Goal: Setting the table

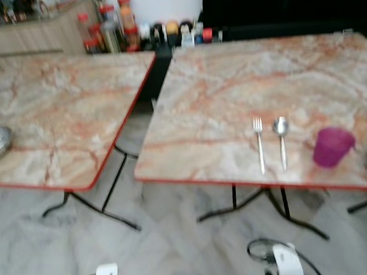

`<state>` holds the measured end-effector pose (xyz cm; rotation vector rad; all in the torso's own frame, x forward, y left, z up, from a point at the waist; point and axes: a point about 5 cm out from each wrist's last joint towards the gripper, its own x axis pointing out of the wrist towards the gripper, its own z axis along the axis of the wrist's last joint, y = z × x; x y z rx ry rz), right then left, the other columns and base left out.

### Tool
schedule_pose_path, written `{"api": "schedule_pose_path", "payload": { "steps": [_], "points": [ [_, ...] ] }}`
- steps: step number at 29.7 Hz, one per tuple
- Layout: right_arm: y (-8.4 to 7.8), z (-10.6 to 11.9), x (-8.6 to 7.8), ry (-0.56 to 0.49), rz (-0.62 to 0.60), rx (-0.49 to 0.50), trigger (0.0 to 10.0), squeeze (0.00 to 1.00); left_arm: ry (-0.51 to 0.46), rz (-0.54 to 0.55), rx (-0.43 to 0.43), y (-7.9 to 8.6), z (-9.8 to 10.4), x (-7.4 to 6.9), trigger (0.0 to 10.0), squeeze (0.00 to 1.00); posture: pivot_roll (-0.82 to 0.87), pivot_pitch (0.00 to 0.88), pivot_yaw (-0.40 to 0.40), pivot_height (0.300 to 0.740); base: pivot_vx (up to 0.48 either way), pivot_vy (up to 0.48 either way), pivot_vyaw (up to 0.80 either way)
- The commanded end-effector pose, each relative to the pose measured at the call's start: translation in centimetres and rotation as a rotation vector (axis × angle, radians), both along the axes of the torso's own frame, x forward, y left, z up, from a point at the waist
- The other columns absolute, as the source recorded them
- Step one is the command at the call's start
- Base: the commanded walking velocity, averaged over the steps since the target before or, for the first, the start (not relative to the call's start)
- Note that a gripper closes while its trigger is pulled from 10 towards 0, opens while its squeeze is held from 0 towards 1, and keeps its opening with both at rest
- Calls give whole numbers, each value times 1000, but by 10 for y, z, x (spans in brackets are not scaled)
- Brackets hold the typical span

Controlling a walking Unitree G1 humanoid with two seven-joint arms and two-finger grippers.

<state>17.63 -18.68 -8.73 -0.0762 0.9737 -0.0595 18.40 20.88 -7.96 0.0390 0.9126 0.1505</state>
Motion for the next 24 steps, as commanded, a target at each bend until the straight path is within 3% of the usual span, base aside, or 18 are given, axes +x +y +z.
{"api": "schedule_pose_path", "payload": {
  "steps": [1,6,20,24],
  "points": [
    [-7,0,-1,2,-22,-12,10000,0,-5,-4,-7,-4,1,3,10000,0,-42,0,55,740,0,-401,0],
    [-7,0,-1,-5,-31,-7,10000,0,-5,-1,-4,-4,1,3,10000,0,-43,0,55,740,0,-383,0],
    [-8,2,-1,-59,-180,1,10000,0,-4,-1,-9,-4,1,3,10000,0,-53,0,58,740,0,0,0],
    [-8,2,-1,-63,-181,1,10000,0,-2,0,-7,-3,1,3,10000,0,-51,0,58,740,0,-341,0]
  ]
}}
